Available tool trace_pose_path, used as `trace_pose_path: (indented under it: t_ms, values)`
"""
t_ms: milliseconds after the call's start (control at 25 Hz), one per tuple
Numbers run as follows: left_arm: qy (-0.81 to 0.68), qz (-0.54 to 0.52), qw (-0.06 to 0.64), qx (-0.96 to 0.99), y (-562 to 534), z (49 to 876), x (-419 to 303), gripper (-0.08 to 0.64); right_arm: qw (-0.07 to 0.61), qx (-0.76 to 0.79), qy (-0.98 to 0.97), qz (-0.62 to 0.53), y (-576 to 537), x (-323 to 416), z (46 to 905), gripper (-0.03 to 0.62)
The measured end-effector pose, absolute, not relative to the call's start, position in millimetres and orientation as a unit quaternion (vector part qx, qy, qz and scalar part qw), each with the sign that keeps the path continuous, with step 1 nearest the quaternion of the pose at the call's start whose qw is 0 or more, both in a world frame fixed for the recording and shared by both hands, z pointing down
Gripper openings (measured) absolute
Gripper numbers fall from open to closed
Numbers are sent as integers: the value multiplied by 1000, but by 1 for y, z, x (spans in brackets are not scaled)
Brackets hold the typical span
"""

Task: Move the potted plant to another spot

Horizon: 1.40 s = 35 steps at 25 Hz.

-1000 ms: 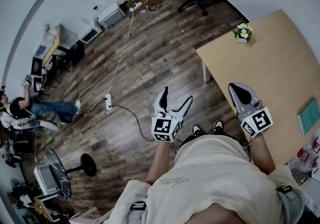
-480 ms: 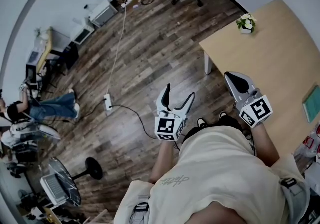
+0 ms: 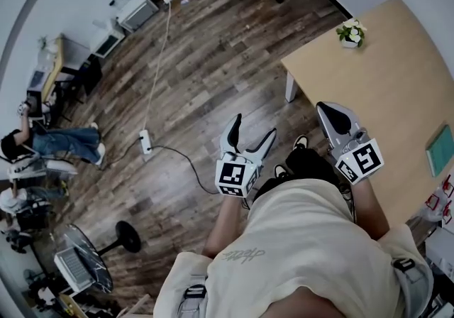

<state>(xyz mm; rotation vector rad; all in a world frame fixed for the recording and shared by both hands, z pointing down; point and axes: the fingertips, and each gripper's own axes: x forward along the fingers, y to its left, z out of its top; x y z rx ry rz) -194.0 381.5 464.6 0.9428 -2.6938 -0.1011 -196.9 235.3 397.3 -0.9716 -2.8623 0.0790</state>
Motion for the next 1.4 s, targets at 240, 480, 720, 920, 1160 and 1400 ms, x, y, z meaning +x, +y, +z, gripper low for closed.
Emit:
trace_pose_path:
  t_ms: [240,480,720,920,1160,1400]
  values:
    - [-921,-22,152,359,344,466,-243,433,96,-338,-936,18,221,-229,430,2]
    - [-907,-2,154,391,309,450,-304,433,66,-320,-943,64,194,-291,415,2]
    - [-894,4,161,419,275,445,-343,429,68,-325,-940,75,171,-319,412,2]
    - [-876,10,180,447,239,465,-350,430,75,-303,-947,75,146,-326,437,2]
    - [-858,25,182,479,216,464,-367,430,87,-263,-958,74,122,-317,446,2]
    - [-838,30,186,511,185,472,-381,430,87,-192,-972,107,75,-316,461,2]
